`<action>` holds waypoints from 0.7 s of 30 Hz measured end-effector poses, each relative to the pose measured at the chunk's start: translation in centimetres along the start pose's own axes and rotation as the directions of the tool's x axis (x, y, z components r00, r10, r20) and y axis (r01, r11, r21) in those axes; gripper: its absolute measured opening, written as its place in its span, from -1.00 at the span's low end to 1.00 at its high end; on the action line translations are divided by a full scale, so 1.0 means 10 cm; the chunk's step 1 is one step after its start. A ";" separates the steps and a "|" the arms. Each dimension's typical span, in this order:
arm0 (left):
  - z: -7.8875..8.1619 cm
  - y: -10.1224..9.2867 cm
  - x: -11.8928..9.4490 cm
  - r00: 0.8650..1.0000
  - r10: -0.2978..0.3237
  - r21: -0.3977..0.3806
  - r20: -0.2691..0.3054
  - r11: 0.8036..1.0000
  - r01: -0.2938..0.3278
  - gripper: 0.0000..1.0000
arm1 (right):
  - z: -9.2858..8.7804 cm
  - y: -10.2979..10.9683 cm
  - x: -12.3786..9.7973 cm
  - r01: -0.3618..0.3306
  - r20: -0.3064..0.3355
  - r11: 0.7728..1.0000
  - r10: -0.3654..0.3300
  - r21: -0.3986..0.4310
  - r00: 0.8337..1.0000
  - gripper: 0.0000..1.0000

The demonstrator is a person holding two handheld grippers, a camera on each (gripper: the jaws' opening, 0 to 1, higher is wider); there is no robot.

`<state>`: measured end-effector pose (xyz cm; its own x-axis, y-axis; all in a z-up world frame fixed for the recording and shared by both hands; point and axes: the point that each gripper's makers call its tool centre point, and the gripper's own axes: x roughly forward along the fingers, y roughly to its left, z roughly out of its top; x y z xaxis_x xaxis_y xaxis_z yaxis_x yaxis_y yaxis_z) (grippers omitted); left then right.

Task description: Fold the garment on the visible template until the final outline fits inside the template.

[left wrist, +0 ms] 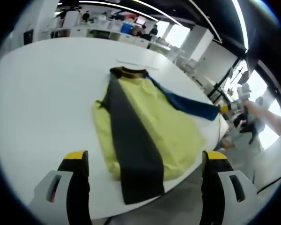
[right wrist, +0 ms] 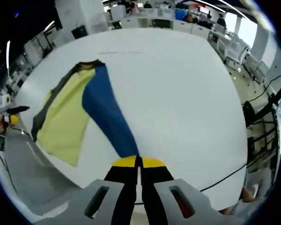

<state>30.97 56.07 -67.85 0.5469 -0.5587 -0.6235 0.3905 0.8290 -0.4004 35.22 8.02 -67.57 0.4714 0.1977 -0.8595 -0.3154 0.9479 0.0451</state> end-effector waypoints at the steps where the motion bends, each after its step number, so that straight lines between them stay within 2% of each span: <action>1: 0.01 0.00 -0.01 1.000 0.002 0.002 -0.001 1.000 -0.002 0.94 | 0.00 -0.03 0.01 0.003 -0.005 1.000 -0.003 -0.001 1.000 -0.96; 11: 0.03 0.00 -0.02 1.000 0.011 0.005 -0.005 1.000 -0.011 0.94 | 0.02 -0.16 0.07 0.018 -0.040 1.000 -0.018 -0.014 0.999 -0.96; 21: 0.06 0.00 0.02 1.000 0.021 0.008 -0.016 1.000 -0.021 0.95 | 0.02 -0.45 0.20 0.042 -0.070 0.999 -0.041 0.007 0.997 -0.96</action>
<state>31.49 55.96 -67.59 0.5429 -0.5410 -0.6423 0.3854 0.8401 -0.3818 37.72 4.21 -69.40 0.4252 0.1403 -0.8942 -0.2899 0.9570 0.0123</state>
